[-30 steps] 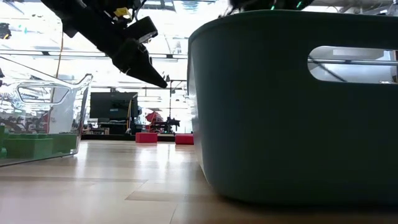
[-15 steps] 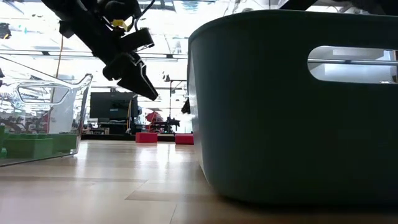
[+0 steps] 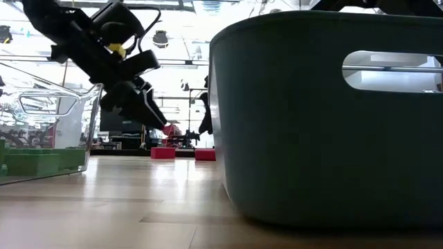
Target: Sort blocks
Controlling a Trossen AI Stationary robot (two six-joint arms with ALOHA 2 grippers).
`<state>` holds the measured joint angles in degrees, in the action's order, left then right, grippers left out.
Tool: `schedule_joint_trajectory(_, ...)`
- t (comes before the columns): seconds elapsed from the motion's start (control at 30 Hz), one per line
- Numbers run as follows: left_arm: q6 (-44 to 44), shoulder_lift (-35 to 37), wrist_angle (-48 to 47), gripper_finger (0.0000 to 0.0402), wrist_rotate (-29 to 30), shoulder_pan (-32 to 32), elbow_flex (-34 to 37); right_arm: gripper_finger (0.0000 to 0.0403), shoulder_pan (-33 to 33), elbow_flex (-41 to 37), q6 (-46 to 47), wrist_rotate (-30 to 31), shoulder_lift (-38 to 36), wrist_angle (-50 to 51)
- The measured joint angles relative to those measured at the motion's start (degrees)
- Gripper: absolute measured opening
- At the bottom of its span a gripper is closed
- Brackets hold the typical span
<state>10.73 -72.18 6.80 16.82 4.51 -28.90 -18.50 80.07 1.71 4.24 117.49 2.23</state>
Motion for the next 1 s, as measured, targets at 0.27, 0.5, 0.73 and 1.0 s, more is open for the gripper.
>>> schedule_joint_trajectory(0.27, -1.83, 0.00, 3.31, 0.0240, -0.04, -0.36, 3.14, 0.0237, 3.11, 0.01, 5.96, 11.17, 0.00, 0.49)
schedule_joint_trajectory(0.5, -1.58, 0.00, 4.48, 0.0239, -0.07, -1.40, 3.14, 0.0221, 1.96, 6.43, 10.38, 12.01, 3.34, 9.88)
schedule_joint_trajectory(0.73, -1.34, 1.58, 3.90, 0.0240, -0.04, -1.43, 3.11, 0.0215, 3.05, 16.26, 8.98, 11.64, 7.29, 18.15)
schedule_joint_trajectory(1.0, -1.41, 6.03, 1.42, 0.0240, -0.04, -1.43, 3.07, 0.0216, 1.93, 24.79, 11.69, 11.47, 12.37, 29.25)
